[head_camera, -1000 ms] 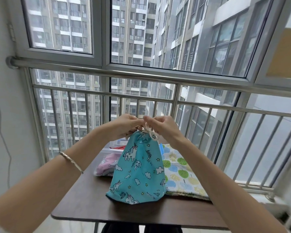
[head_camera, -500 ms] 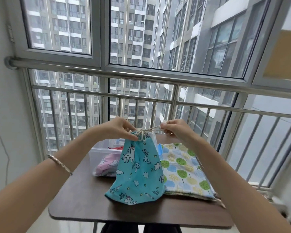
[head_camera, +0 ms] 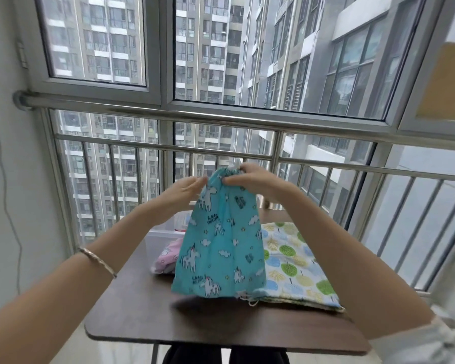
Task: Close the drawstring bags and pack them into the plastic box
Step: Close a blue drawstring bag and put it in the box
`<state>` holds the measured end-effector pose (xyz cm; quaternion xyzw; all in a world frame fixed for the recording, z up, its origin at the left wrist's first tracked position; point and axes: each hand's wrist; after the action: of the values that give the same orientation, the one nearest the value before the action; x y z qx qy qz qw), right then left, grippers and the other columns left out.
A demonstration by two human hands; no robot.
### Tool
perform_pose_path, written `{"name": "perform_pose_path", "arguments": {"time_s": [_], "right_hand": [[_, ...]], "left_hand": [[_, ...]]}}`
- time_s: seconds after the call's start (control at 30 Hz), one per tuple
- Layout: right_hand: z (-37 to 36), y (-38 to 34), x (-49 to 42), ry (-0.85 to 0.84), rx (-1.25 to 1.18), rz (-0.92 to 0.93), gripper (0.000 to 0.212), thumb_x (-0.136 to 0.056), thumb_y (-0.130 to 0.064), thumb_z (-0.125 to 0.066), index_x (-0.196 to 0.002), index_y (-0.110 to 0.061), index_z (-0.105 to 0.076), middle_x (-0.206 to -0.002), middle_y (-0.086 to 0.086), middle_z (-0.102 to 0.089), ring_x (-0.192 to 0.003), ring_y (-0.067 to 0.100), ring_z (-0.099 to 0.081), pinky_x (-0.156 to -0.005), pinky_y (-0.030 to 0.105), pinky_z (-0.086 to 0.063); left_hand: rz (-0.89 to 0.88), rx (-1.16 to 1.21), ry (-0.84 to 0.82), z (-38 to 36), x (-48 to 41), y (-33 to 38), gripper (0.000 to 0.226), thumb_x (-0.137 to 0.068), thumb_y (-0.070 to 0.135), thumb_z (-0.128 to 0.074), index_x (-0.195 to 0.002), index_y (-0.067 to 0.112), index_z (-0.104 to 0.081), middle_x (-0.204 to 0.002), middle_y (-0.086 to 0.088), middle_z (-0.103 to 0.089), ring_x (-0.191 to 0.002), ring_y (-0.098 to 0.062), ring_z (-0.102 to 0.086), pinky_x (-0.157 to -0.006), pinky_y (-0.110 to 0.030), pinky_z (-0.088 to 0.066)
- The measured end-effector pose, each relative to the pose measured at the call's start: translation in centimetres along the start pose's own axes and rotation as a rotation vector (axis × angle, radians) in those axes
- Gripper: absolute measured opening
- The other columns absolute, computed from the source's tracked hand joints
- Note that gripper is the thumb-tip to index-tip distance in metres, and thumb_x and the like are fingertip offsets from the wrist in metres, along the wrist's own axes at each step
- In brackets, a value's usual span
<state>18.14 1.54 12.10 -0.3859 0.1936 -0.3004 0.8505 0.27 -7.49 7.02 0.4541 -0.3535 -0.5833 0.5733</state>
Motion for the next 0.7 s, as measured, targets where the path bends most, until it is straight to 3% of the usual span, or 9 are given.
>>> {"name": "perform_pose_path", "arguments": {"time_s": [0.1,0.2,0.4,0.57,0.7], "right_hand": [[1.9,-1.7,-0.8,0.091,-0.284,-0.01,0.014,-0.095,-0.024,-0.056,-0.092,-0.01,-0.058,-0.073,0.003,-0.065,-0.067,0.018,-0.063,-0.064,0.032,-0.053],[3.5,-3.2,-1.4,0.161,-0.595,0.039,0.021,-0.096,-0.031,-0.051,-0.084,-0.016,-0.057,-0.064,0.0,-0.061,-0.058,0.016,-0.057,-0.063,0.028,-0.05],[3.8,-5.2,-3.4,0.183,-1.036,0.14,0.025,-0.099,-0.03,-0.046,-0.09,-0.009,-0.057,-0.063,0.005,-0.059,-0.056,0.02,-0.059,-0.059,0.028,-0.054],[3.2,-7.1,-5.3,0.119,-1.105,0.201,0.029,-0.102,-0.033,-0.041,-0.093,-0.01,-0.057,-0.061,0.004,-0.062,-0.057,0.019,-0.057,-0.061,0.027,-0.054],[3.4,-8.3,-6.6,0.053,-1.226,0.251,0.025,-0.103,-0.03,-0.041,-0.103,-0.008,-0.053,-0.072,0.007,-0.061,-0.064,0.018,-0.055,-0.068,0.03,-0.05]], "left_hand": [[0.035,0.139,0.023,1.3,0.5,-0.8,0.056,-0.081,0.058,-0.033,-0.106,0.015,-0.058,-0.11,-0.009,-0.065,-0.1,-0.016,-0.062,-0.08,-0.025,-0.052],[0.076,0.255,0.089,2.4,0.2,-2.0,0.06,-0.09,0.058,-0.026,-0.111,0.011,-0.057,-0.113,-0.014,-0.065,-0.104,-0.023,-0.062,-0.085,-0.03,-0.049],[0.214,0.492,0.201,2.8,-1.3,-4.3,0.07,-0.094,0.056,-0.025,-0.138,0.003,-0.038,-0.137,-0.027,-0.045,-0.125,-0.039,-0.048,-0.104,-0.045,-0.042],[0.248,0.592,0.359,2.7,-3.3,-5.1,0.07,-0.094,0.057,-0.027,-0.142,0.006,-0.031,-0.149,-0.029,-0.026,-0.135,-0.041,-0.035,-0.114,-0.048,-0.03],[0.305,0.692,0.232,2.9,-4.7,-5.4,0.069,-0.093,0.063,-0.025,-0.148,0.022,-0.024,-0.144,-0.03,-0.035,-0.121,-0.043,-0.05,-0.101,-0.05,-0.045]]}}
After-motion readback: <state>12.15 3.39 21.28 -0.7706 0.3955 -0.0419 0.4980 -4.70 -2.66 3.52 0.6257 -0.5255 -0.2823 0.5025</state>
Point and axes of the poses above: each hand's wrist, its own x-axis away from the middle knuckle, its own z-axis out of the back of the hand, y = z × x
